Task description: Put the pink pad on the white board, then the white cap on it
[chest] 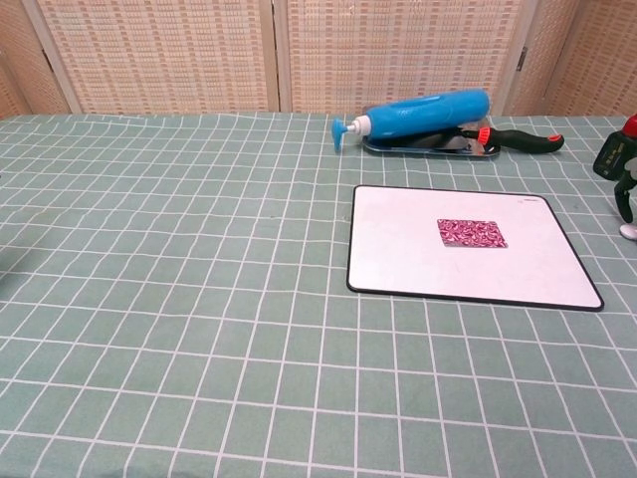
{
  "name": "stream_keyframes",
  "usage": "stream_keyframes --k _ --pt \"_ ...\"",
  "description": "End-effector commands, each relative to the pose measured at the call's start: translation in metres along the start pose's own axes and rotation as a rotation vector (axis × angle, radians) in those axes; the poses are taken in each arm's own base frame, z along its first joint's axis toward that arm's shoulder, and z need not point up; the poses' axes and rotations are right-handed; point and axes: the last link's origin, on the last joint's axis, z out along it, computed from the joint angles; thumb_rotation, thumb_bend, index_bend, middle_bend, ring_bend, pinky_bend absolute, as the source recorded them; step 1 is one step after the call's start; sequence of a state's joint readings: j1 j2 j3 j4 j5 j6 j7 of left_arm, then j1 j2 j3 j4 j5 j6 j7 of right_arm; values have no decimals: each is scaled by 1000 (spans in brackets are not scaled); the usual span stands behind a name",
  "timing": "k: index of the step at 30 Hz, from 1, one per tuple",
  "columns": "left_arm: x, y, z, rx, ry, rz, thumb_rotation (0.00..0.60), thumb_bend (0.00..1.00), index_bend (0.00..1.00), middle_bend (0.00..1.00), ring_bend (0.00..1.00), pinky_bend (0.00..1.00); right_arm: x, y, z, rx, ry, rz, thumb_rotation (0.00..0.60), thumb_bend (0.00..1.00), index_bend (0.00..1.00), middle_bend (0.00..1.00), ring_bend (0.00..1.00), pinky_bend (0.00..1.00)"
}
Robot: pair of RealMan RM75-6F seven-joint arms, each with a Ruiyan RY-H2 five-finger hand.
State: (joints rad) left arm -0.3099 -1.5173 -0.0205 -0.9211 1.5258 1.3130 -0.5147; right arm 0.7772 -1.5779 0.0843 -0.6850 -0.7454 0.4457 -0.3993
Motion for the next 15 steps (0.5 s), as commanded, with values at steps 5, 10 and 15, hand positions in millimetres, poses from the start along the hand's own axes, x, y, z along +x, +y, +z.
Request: stream_keyframes --k 5,10,15 --pt "-1 -1 1 10 -3 -6 600 209 0 0 0 0 1 -2 2 2 -7 1 600 227 485 992 990 1000" --pt "1 -1 1 12 0 -12 600 210 0 0 0 0 3 -4 4 5 -18 5 600 230 494 992 990 1000" --pt "1 -1 1 11 -2 -16 600 209 0 0 0 0 0 -6 5 7 -28 0 600 233 506 992 990 1000"
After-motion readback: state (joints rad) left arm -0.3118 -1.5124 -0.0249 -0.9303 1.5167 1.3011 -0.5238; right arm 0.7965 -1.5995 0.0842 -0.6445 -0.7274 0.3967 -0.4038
